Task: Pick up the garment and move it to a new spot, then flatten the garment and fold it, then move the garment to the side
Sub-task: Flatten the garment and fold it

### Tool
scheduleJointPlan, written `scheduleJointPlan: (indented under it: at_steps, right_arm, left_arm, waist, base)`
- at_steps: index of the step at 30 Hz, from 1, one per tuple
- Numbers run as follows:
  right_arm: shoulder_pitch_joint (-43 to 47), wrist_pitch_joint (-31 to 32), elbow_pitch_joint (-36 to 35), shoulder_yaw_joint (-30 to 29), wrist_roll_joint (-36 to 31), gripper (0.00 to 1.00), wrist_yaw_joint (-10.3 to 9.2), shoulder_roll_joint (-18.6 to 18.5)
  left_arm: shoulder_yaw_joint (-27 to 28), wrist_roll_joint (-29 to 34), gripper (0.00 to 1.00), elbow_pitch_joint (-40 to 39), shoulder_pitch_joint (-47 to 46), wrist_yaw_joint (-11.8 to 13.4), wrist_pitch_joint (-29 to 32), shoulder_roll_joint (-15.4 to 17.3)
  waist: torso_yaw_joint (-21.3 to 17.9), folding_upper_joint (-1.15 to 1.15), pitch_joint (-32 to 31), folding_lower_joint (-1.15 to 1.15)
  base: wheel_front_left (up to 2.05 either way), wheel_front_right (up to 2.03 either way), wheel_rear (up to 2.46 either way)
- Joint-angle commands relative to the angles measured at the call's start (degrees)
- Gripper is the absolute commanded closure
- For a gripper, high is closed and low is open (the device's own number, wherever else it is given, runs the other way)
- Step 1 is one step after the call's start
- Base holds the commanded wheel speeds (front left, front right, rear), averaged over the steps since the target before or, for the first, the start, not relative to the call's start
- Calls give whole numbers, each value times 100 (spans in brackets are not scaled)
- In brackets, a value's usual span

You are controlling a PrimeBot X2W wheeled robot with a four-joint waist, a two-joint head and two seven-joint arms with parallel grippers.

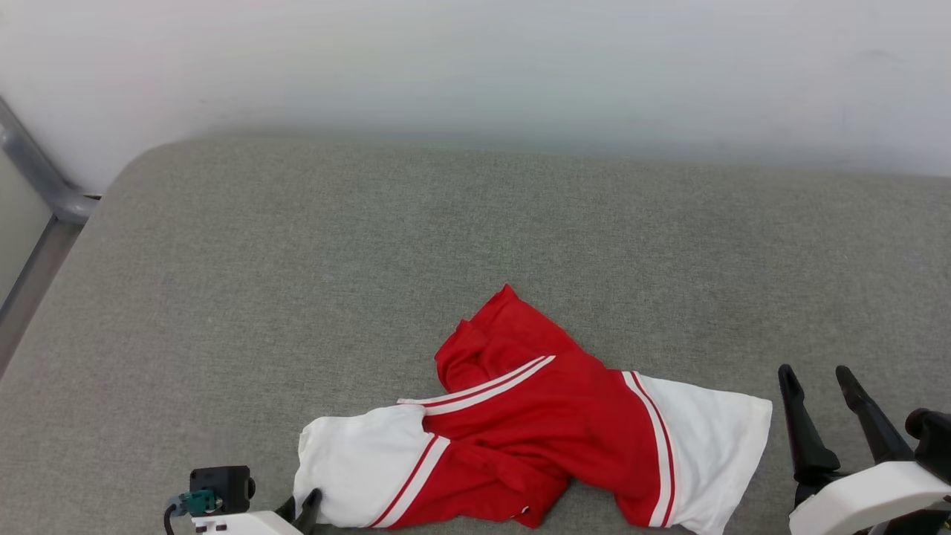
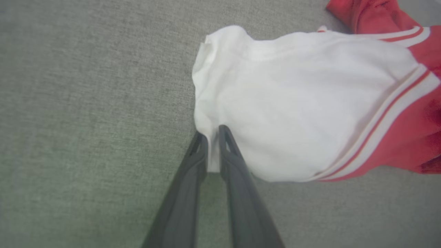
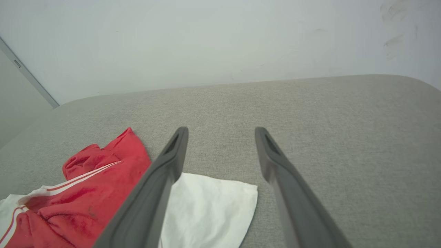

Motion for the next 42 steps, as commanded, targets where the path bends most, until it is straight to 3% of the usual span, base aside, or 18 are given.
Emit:
scheduleJointPlan:
  at_steps: [1, 14, 19, 28, 33, 37, 42]
  right_arm:
    - [56, 15, -25, -7, -26, 0, -4, 7]
    - [272, 178, 59, -47, 95, 0, -4, 6]
    - [363, 433, 272, -178, 216, 0, -4, 6]
    - [-43, 1715, 1131, -439, 46, 0, -4, 8]
    - [-635, 2168, 1683, -276, -64, 0, -4, -116]
    - [-1422, 2518, 2569, -3, -28, 0, -4, -413]
    - [-1816, 2919, 3408, 298, 90, 0, -3, -494]
  left_arm:
    - [5, 49, 0, 2, -71, -11, -73, -26]
    - [108, 807, 0, -598, -282, 191, -1620, 22]
    - [132, 1057, 0, -1016, -292, 294, -1875, 43]
    - [107, 1264, 0, -1585, -306, 452, -1936, 36]
    - [76, 1282, 0, -1701, -418, 449, -1947, -13]
    - [43, 1265, 0, -1679, -573, 373, -1988, -91]
    - [34, 1240, 0, -1605, -656, 313, -2011, -151]
  waist:
    - [-14, 0, -55, 0]
    - [-151, 0, -431, 0]
    - [-177, 0, -456, 0]
    - [-99, 0, -315, 0]
    - [-3, 0, -137, 0]
    - [135, 0, 63, 0]
    - [250, 0, 195, 0]
  base:
    - [0, 0, 0]
    - [0, 0, 0]
    - [0, 0, 0]
    - [0, 0, 0]
    - [0, 0, 0]
    - [0, 0, 0]
    - [0, 0, 0]
